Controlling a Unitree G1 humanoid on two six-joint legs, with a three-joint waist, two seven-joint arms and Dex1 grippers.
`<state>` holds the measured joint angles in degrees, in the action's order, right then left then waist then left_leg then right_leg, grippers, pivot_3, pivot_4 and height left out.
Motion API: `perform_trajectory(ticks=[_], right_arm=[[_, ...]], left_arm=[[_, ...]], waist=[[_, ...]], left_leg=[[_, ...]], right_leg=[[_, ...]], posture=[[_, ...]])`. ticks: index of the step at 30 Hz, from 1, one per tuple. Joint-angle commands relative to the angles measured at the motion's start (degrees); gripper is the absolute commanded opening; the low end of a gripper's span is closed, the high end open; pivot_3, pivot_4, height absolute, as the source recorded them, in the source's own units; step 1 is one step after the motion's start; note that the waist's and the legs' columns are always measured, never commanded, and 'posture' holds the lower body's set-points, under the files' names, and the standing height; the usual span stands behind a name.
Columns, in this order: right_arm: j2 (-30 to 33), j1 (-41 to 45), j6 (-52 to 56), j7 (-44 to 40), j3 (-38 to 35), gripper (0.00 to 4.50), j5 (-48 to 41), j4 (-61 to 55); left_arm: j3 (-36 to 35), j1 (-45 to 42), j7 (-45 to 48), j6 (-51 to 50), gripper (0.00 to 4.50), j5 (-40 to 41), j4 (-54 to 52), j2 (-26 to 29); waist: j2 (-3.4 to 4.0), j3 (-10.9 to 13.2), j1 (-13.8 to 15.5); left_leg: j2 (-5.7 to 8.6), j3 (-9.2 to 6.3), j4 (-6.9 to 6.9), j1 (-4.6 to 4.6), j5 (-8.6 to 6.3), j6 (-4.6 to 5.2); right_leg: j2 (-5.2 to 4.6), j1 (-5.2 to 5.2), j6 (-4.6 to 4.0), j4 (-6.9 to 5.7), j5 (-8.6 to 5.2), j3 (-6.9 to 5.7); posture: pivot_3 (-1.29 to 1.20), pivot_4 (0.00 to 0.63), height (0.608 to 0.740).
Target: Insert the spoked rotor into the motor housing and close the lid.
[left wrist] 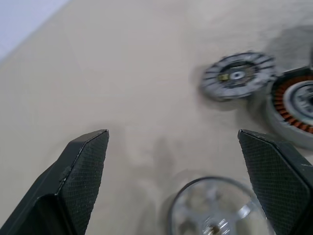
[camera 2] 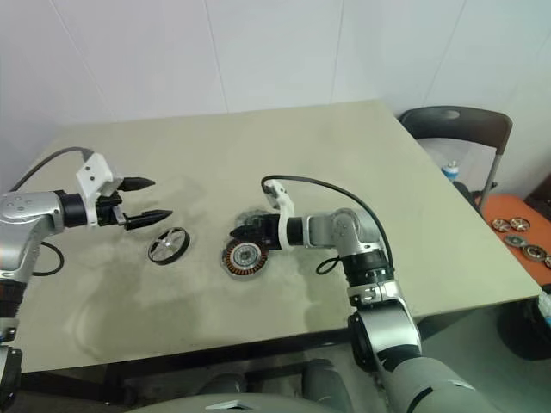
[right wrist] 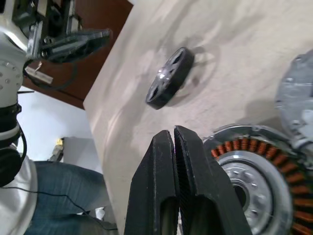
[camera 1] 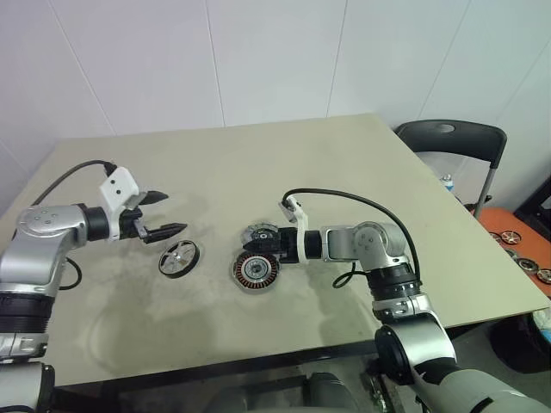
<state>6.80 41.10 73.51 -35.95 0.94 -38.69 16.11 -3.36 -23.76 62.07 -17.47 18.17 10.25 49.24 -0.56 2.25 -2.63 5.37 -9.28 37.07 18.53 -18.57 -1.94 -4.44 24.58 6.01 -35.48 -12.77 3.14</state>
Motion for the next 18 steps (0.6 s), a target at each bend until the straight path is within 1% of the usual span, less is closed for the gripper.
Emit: perform_trajectory(ticks=[1, 4, 6, 9, 12, 13, 15, 18], right_arm=[[0.1, 0.27, -1.04, -0.97, 0.48, 0.15, -0.21, -2.66], [0.44, 0.38, -1.03, -1.85, 0.26, 0.15, -0.75, -3.0], [1.28, 0.21, -1.1, -3.21, 1.43, 0.15, -0.84, -4.41], [1.94, -0.27, -1.74, -4.42, 3.28, 0.15, -0.08, -4.97], [1.76, -0.55, -3.17, -4.73, 4.6, 0.15, 0.92, -4.05], [1.5, -0.54, -3.5, -4.64, 4.65, 0.15, 1.02, -3.69], [0.81, -0.47, -3.96, -4.36, 4.48, 0.15, 1.27, -3.08], [0.3, -0.94, -4.36, -4.47, 4.85, 0.15, 1.66, -3.31]], left_arm=[[-2.0, -0.26, 1.8, -1.47, 4.5, 2.53, -3.02, 0.6], [-4.13, 1.62, 6.48, -6.42, 4.5, 7.7, -7.14, 2.82], [-5.92, 3.08, 9.73, -9.66, 4.5, 10.9, -9.63, 5.49], [-8.31, 4.43, 12.08, -14.05, 4.5, 14.3, -11.08, 8.49], [-7.68, 12.21, 15.21, -10.61, 4.5, 10.8, -13.1, 12.24], [-7.55, 14.89, 15.22, -9.19, 4.5, 9.92, -14.0, 12.36], [-7.44, 18.03, 13.07, -7.85, 4.5, 8.99, -15.37, 10.9], [-5.05, 22.4, 10.11, 0.73, 4.5, 2.68, -15.56, 8.5]], waist=[[0.0, 0.0, -0.03], [0.0, 0.0, -0.01], [0.0, 0.0, -0.17], [0.01, 0.01, -0.05], [0.16, 0.06, -0.53], [0.25, 0.08, -0.61], [0.26, 0.09, -0.51], [0.21, 0.07, 0.11]], left_leg=[[-0.01, 0.0, 0.0, 0.0, 0.0, 0.0], [0.0, 0.01, 0.02, 0.02, 0.0, 0.0], [0.0, 0.01, 0.02, 0.04, 0.0, 0.01], [0.0, -0.01, 0.01, 0.04, -0.01, 0.02], [-0.03, 0.04, 0.0, -0.06, -0.01, 0.02], [-0.02, 0.08, -0.02, -0.08, -0.01, 0.02], [-0.02, 0.09, -0.03, -0.07, -0.01, 0.02], [-0.05, 0.04, 0.0, -0.05, -0.01, 0.02]], right_leg=[[0.01, 0.01, 0.0, -0.01, 0.0, 0.0], [-0.01, 0.01, 0.0, -0.01, 0.0, 0.0], [0.0, 0.01, 0.0, 0.0, 0.0, 0.0], [0.01, 0.03, 0.01, 0.0, 0.0, -0.01], [0.01, -0.03, 0.01, -0.01, 0.0, -0.02], [0.01, -0.04, 0.01, -0.01, -0.01, 0.0], [0.0, -0.03, 0.01, -0.01, -0.01, 0.01], [0.03, -0.03, 0.0, -0.01, 0.0, -0.03]], posture=[[0.0, 0.0, 0.74], [0.0, 0.0, 0.74], [0.0, 0.0, 0.74], [0.0, 0.0, 0.74], [0.0, 0.0, 0.74], [0.0, 0.0, 0.74], [0.0, 0.0, 0.74], [0.0, 0.0, 0.74]])
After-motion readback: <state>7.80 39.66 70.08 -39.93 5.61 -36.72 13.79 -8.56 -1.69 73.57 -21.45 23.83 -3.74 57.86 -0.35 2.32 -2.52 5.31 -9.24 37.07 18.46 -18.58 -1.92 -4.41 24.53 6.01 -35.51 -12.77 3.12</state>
